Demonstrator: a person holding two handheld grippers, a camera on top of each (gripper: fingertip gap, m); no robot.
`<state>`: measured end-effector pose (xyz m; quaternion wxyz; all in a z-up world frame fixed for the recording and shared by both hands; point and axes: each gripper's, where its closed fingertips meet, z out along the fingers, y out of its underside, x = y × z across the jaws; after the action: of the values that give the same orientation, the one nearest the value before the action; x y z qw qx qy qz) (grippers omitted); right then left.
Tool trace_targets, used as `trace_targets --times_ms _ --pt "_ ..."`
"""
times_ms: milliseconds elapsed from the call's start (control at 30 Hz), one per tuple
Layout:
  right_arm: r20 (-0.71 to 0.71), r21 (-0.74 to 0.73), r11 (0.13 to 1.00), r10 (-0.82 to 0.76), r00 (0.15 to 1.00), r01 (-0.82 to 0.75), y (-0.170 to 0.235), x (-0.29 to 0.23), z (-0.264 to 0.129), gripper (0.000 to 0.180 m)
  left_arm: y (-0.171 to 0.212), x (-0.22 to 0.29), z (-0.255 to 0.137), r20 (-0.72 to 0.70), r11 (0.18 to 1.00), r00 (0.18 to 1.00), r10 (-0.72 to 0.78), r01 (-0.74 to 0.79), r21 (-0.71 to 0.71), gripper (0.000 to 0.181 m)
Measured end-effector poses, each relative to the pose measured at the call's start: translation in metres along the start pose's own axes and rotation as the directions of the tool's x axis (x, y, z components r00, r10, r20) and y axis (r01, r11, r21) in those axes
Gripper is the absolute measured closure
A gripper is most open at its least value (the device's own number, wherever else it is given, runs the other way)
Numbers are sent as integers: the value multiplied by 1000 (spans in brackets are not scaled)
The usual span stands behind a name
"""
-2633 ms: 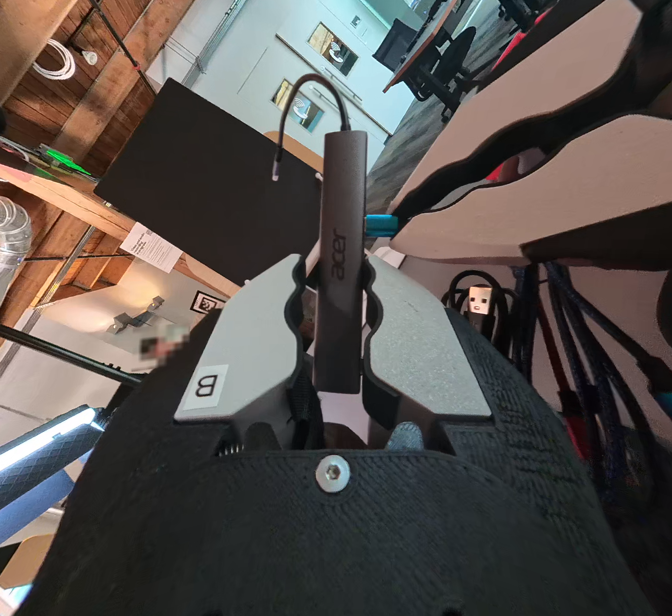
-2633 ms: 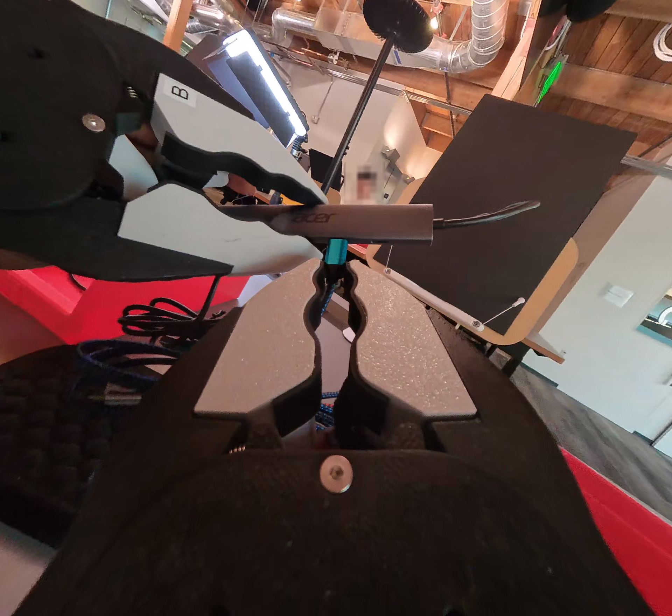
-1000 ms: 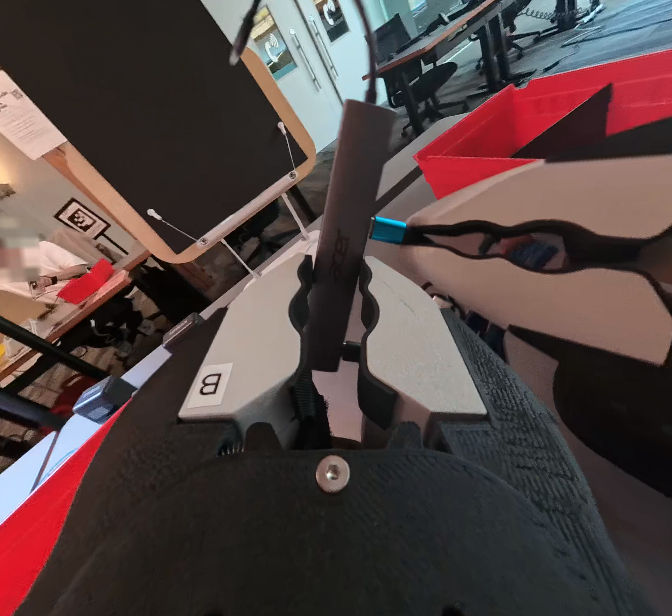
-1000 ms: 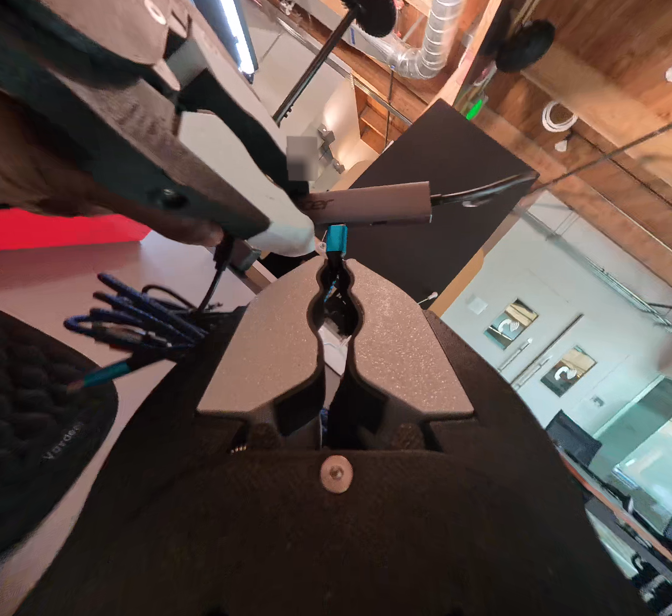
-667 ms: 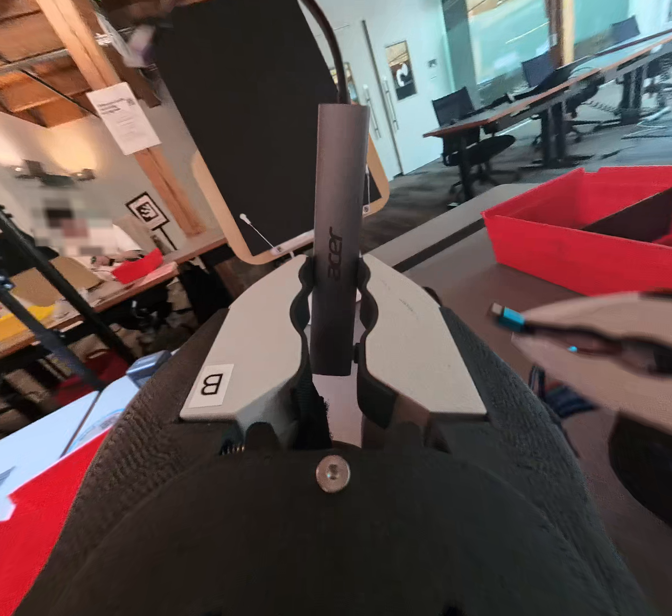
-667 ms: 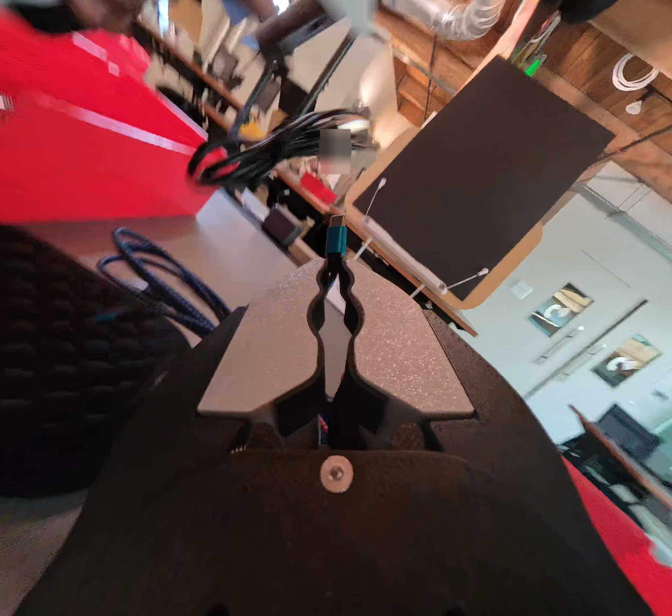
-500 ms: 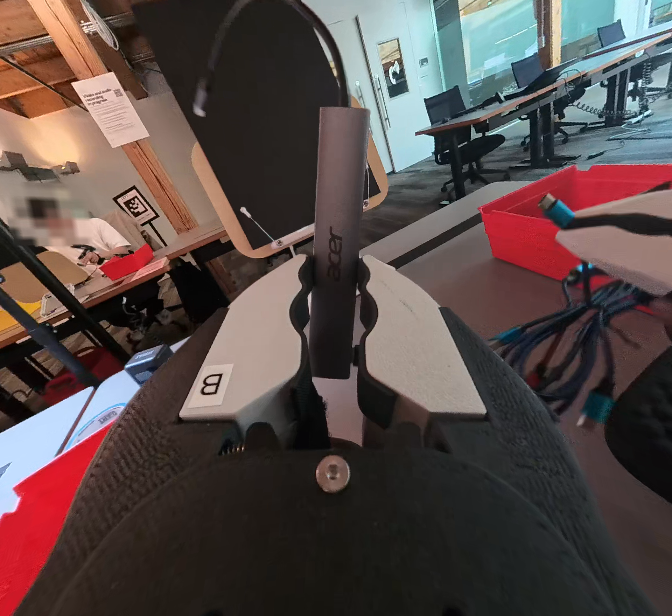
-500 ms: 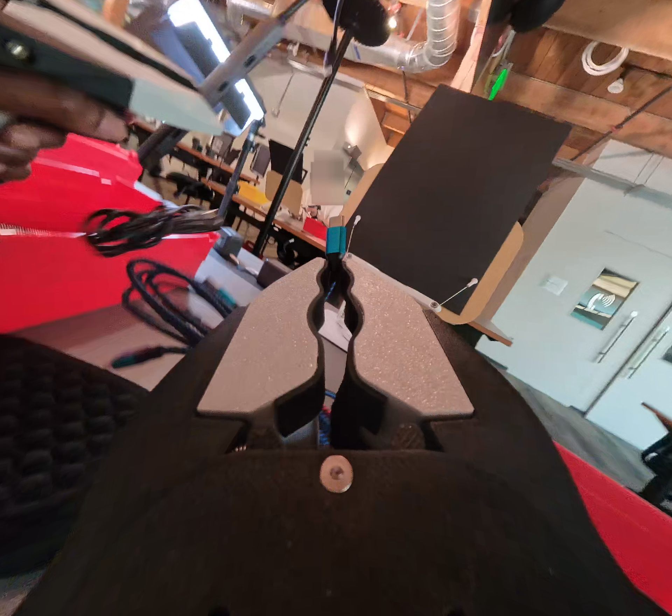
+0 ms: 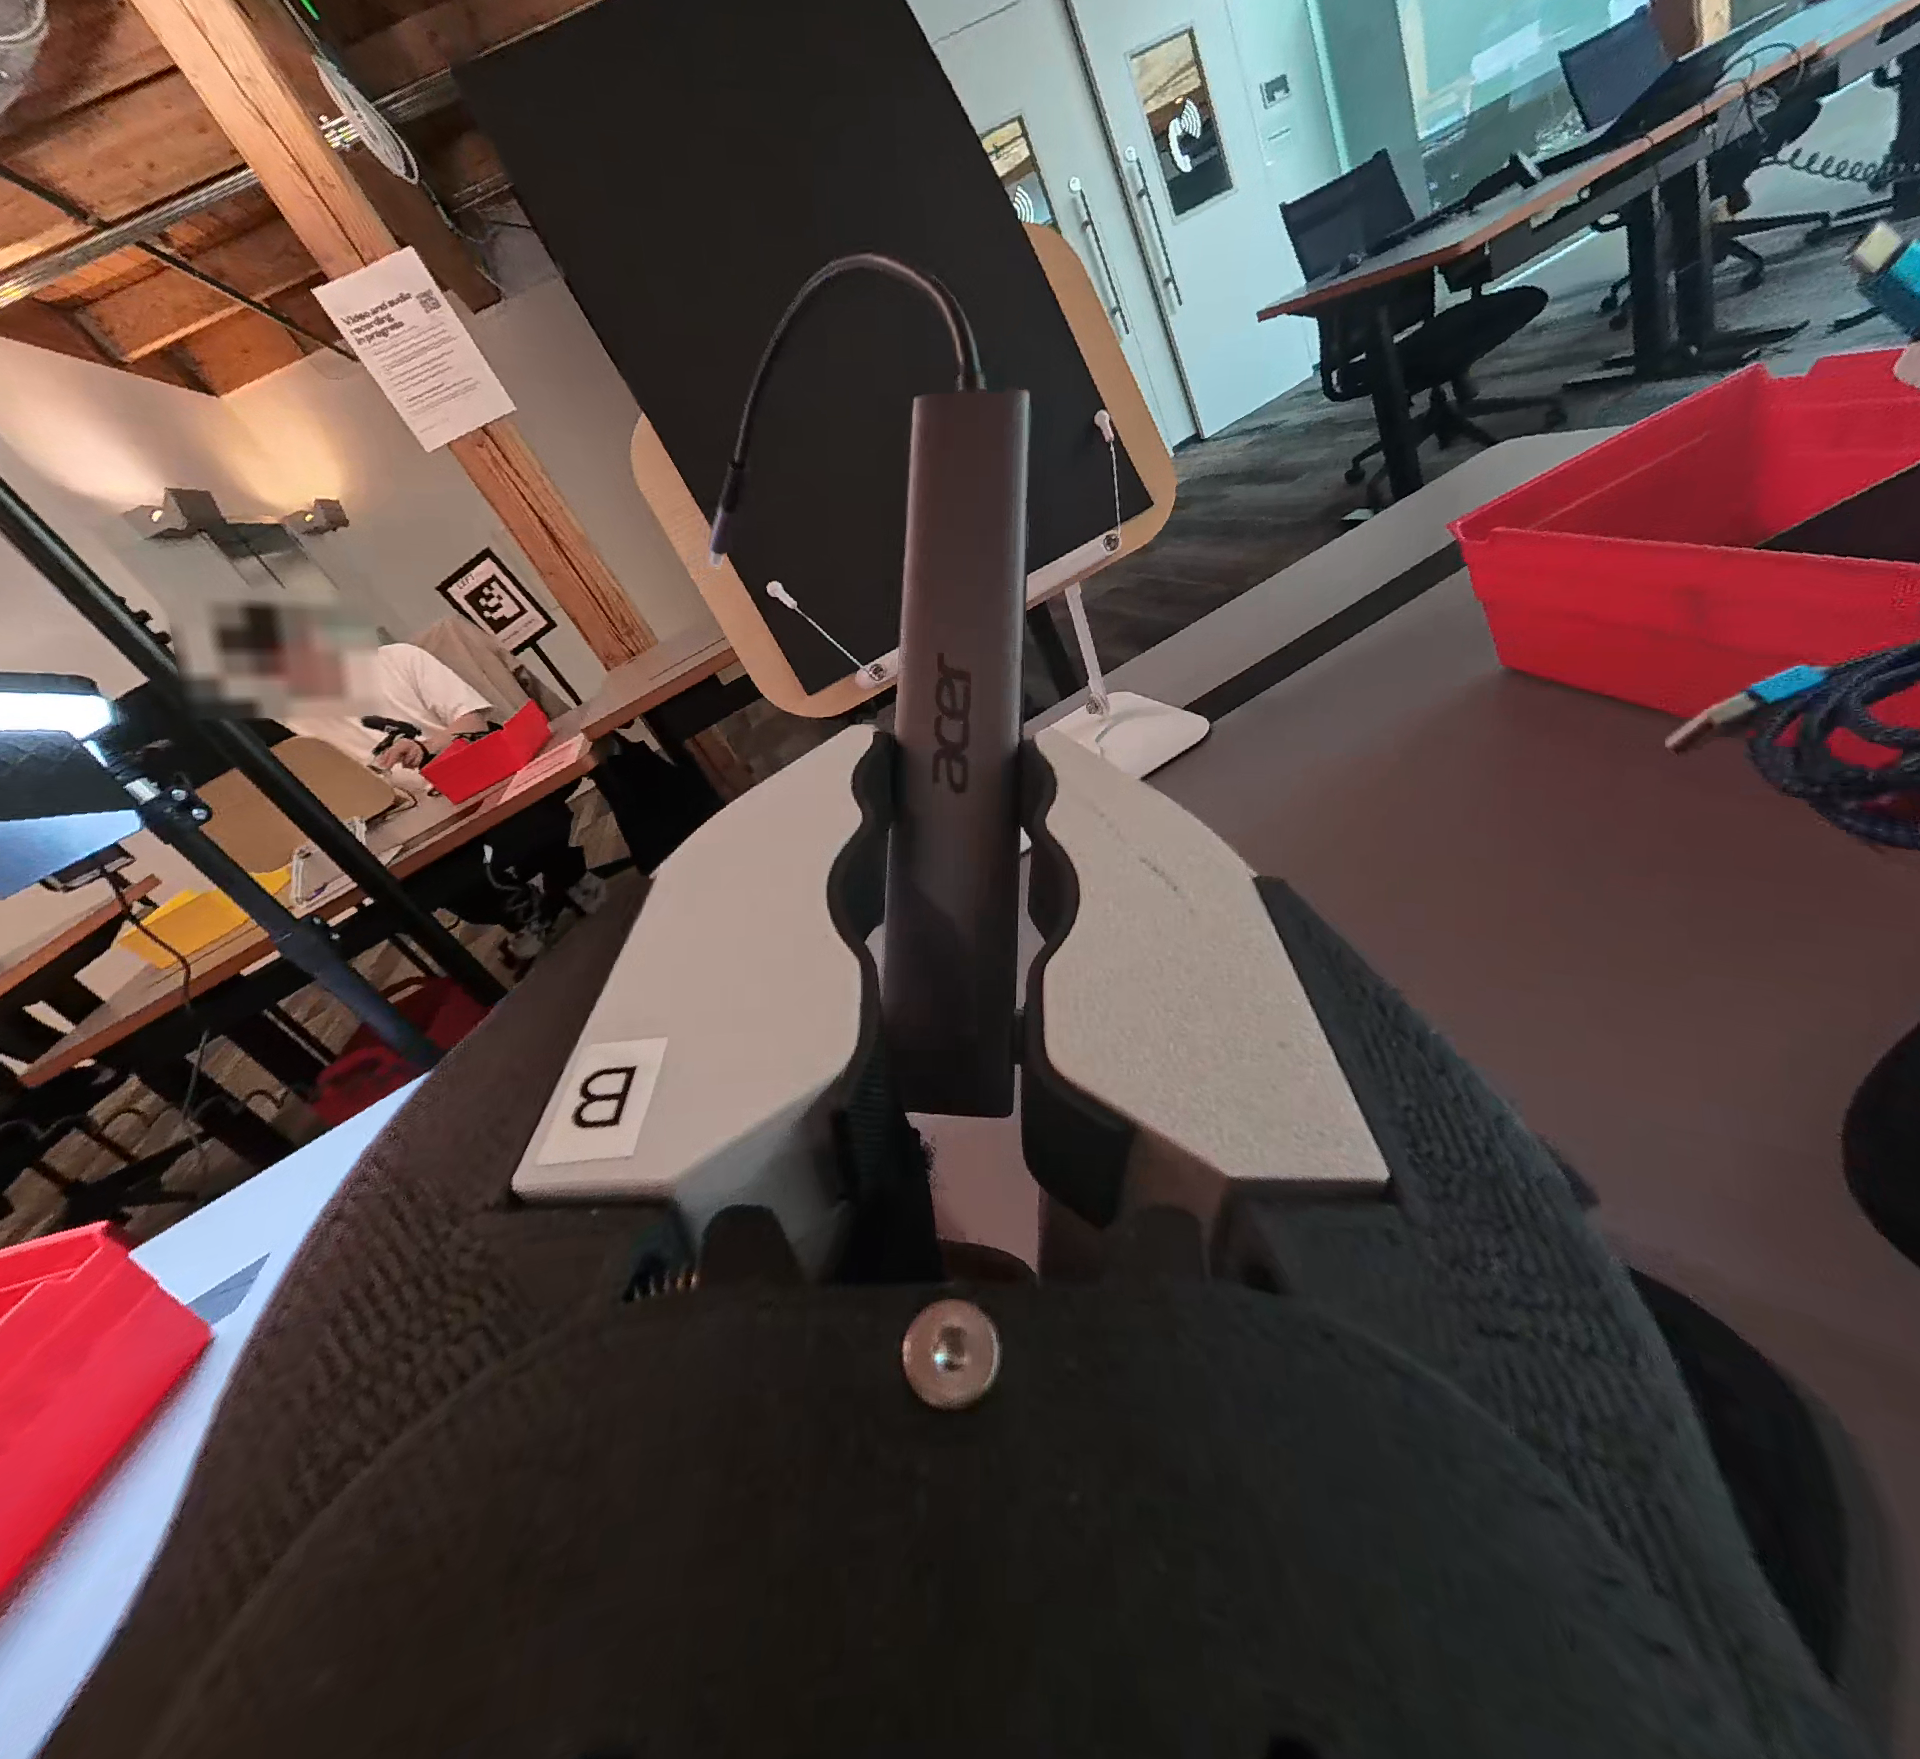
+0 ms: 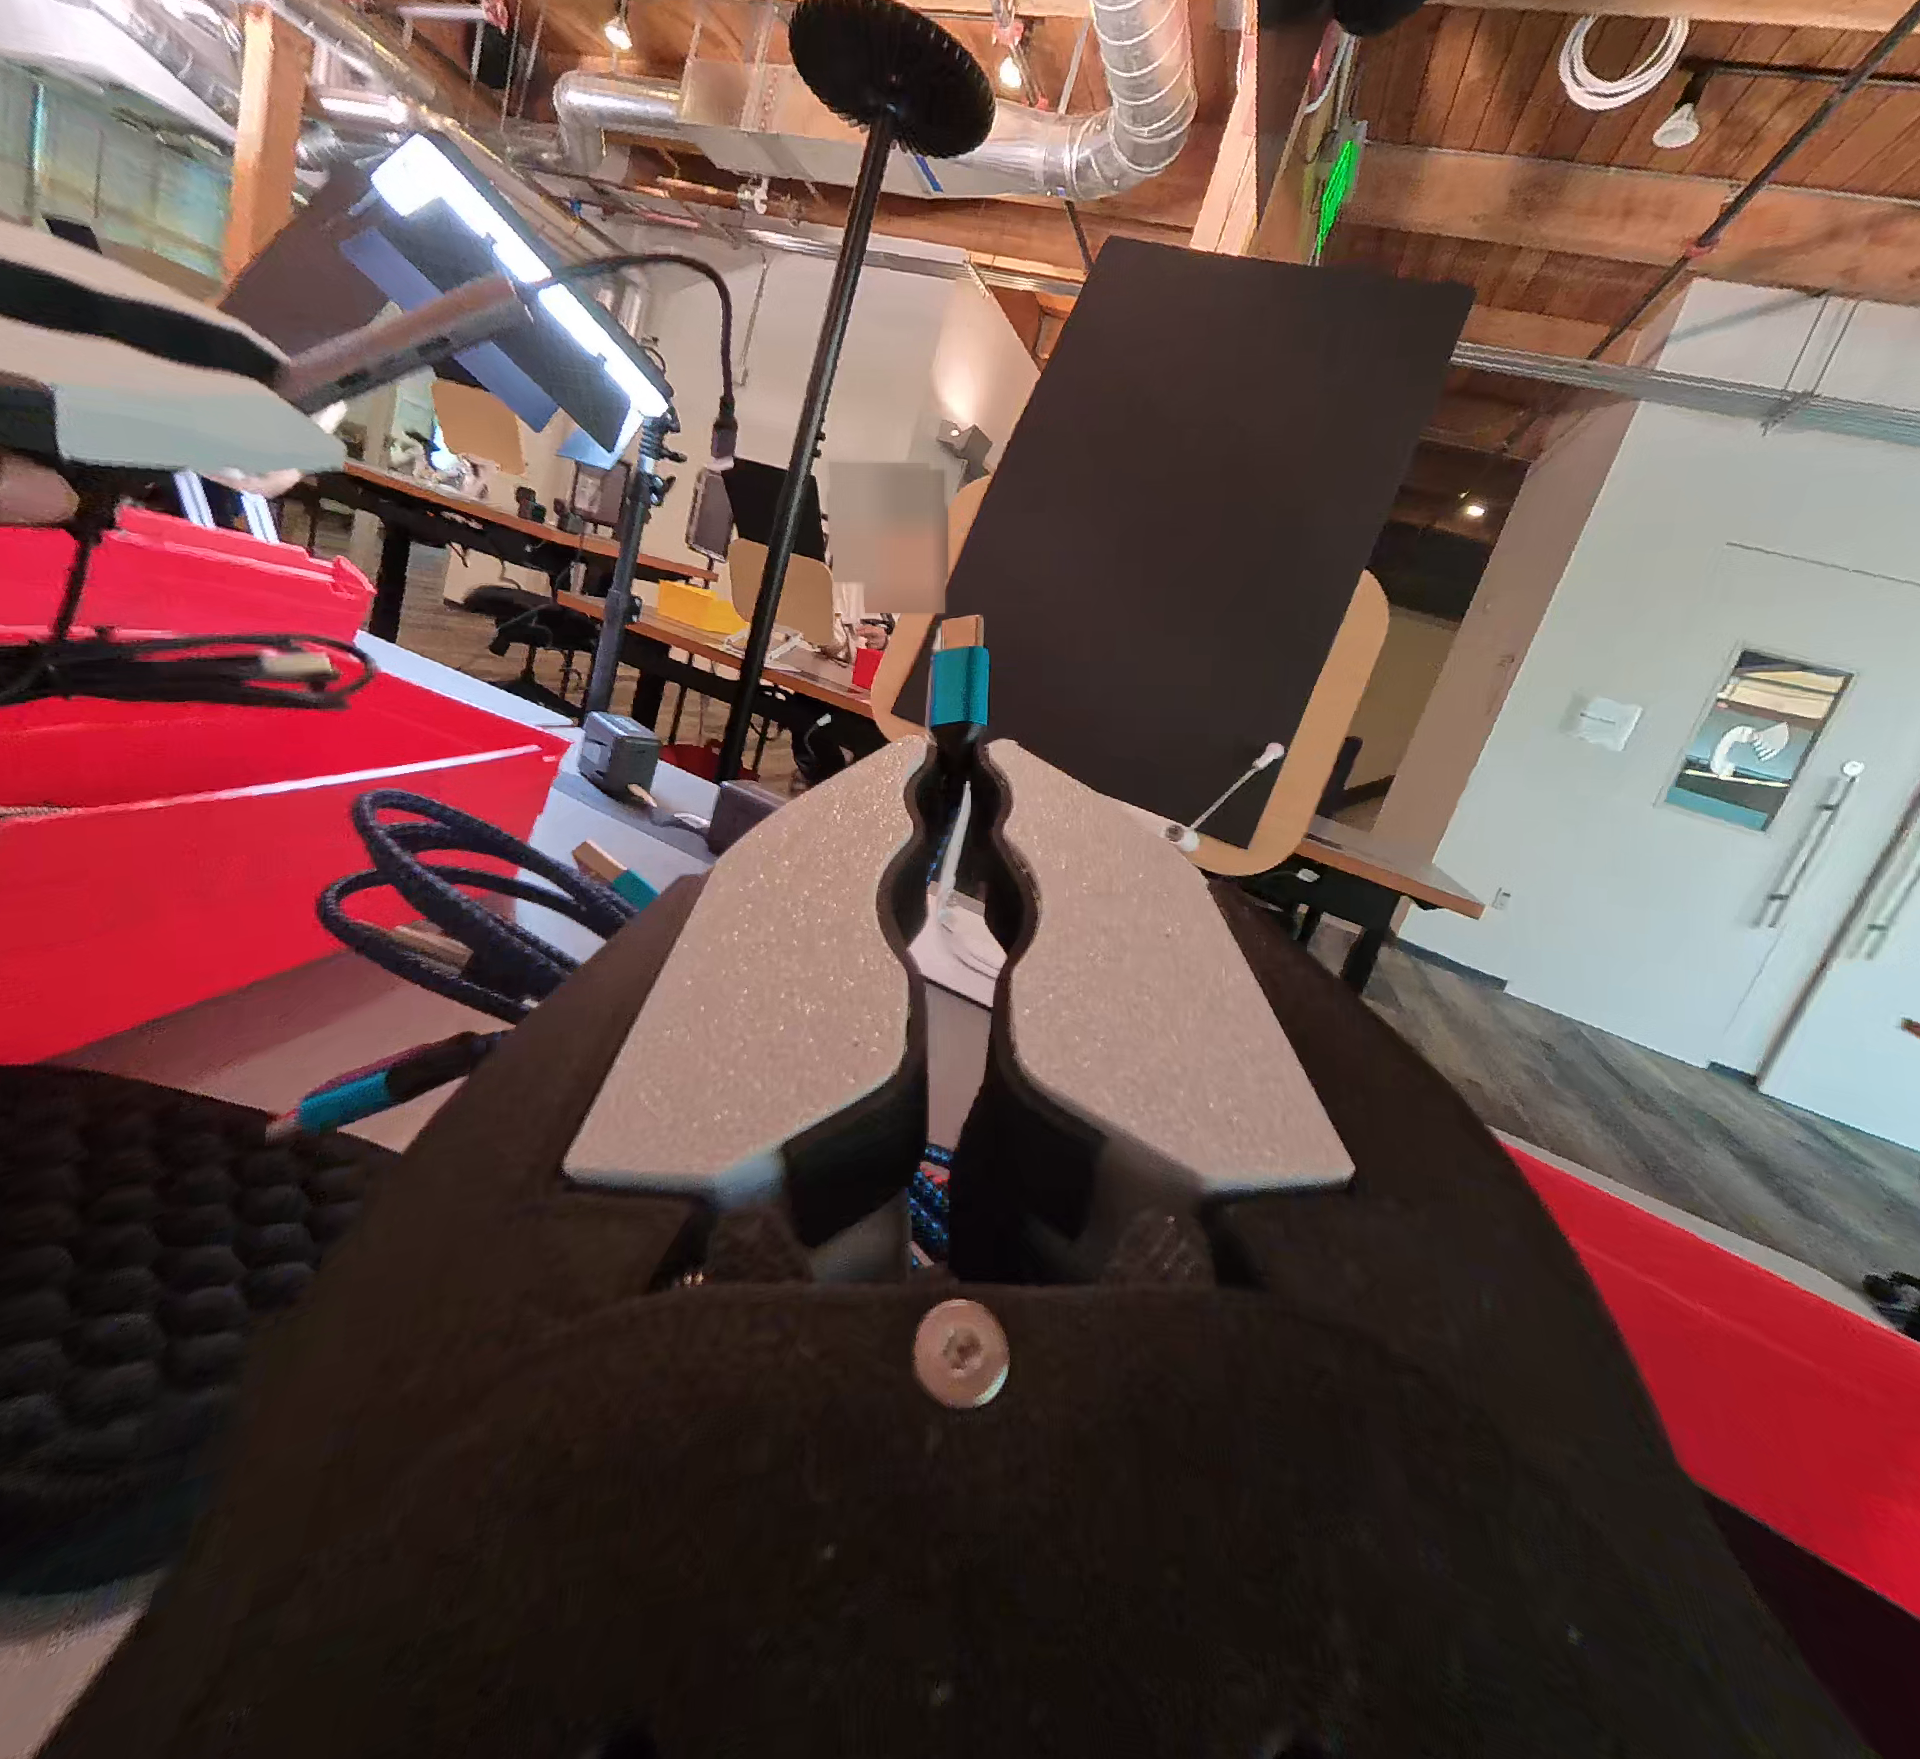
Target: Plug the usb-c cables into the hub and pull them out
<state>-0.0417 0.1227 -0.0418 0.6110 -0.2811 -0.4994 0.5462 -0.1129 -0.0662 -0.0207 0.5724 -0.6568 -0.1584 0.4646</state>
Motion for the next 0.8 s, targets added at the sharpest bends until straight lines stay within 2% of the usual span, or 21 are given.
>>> trace_targets --times_ms 167,400,533,633,800 --pt "-88 -16 1000 -22 996 20 -4 33 -8 175 1 2 1 -13 1000 1000 17 -17 3 157" --pt "-266 -47 997 -64 962 53 -6 124 -19 175 -2 3 -1 -5 999 999 51 -51 12 157" --pt "-392 -146 988 -97 915 42 26 174 -33 175 -3 0 -3 2 998 999 54 -54 25 157" --pt "-462 -200 980 -72 884 -25 57 194 -48 175 -3 -2 -4 6 998 998 57 -57 21 157" --pt "-480 -289 956 -95 872 -55 94 205 -61 174 -2 -2 -4 6 998 998 58 -58 19 157"
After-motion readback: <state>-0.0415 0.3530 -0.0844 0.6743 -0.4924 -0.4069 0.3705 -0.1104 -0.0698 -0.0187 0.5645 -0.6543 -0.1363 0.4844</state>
